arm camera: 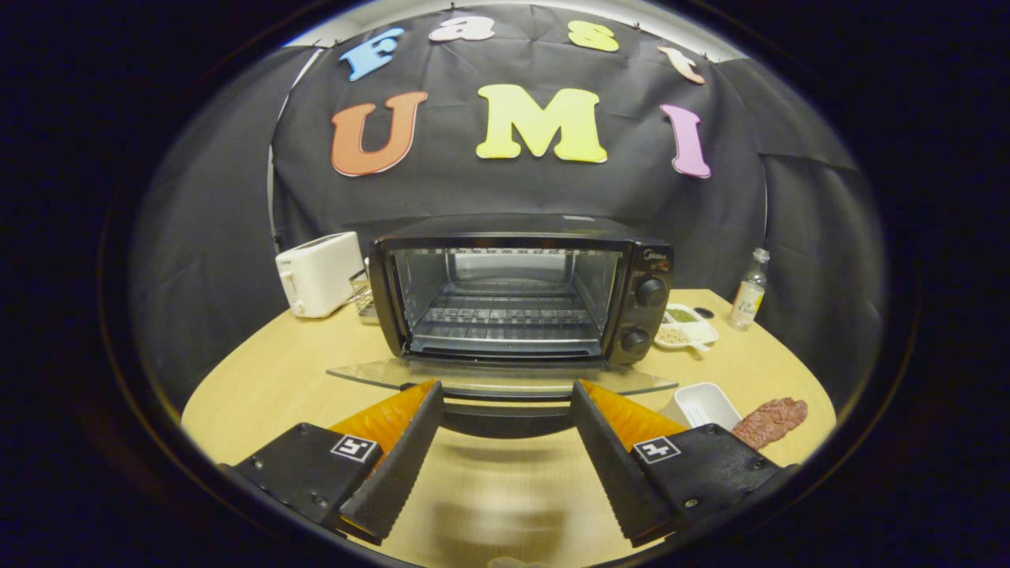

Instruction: Open the toaster oven, put the food inside, and close the toaster oven door.

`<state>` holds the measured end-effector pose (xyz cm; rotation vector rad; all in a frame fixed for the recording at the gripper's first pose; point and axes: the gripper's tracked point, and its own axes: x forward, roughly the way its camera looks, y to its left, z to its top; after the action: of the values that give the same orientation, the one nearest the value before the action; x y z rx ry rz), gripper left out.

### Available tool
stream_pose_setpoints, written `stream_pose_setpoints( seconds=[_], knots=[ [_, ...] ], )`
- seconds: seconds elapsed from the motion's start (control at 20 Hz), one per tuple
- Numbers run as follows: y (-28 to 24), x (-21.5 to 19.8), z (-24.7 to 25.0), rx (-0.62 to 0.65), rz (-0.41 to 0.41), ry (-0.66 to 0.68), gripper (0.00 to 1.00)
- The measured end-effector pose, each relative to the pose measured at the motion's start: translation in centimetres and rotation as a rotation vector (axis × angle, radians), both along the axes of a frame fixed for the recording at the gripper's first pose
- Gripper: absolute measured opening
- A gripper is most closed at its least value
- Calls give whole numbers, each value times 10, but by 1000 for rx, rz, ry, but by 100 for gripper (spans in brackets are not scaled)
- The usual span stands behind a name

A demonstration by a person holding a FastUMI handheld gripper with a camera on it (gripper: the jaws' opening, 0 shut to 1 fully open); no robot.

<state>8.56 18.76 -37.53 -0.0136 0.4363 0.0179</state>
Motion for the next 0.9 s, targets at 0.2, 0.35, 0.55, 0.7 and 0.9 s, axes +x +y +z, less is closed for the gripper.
stream_pose_setpoints(
  seconds=[0.2,0.35,0.55,0.7,0.9],
  knots=[
    [-2,-10,-25,8,1,75,100],
    [-6,-20,-49,-14,12,122,100],
    [-13,-26,-74,20,-14,198,100],
    [-14,-27,-82,-20,-11,210,100],
    [-15,-29,-85,-50,6,215,100]
  ],
)
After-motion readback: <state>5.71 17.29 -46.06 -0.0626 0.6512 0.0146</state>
